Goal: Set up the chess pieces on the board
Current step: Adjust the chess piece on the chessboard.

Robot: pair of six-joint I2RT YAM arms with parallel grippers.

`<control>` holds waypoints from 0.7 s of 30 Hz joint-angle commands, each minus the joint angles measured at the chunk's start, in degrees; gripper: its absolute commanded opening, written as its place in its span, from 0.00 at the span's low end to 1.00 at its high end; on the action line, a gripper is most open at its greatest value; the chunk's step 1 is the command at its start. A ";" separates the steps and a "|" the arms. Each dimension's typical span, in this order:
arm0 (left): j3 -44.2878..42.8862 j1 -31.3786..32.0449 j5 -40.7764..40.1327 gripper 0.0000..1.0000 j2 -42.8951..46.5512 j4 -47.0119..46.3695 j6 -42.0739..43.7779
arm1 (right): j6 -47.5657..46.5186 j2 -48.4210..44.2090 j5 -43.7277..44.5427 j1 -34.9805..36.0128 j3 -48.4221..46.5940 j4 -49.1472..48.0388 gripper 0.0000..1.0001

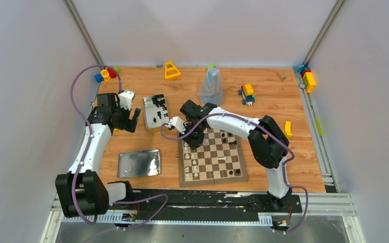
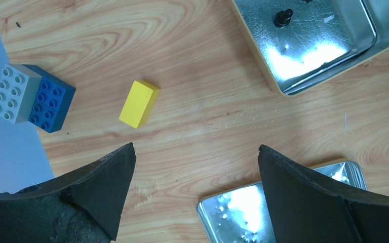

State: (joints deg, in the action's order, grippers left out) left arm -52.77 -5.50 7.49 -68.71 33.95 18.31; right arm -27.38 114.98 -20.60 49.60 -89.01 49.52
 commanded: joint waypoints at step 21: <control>-0.75 -0.62 0.98 0.98 -0.42 -0.56 0.15 | -0.84 -1.41 -1.31 0.91 -1.34 1.27 0.15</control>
State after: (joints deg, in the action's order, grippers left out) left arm -52.77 -5.50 7.49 -69.12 33.98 18.31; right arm -27.55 114.85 -20.75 49.87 -88.92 50.54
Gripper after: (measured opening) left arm 0.981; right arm 0.141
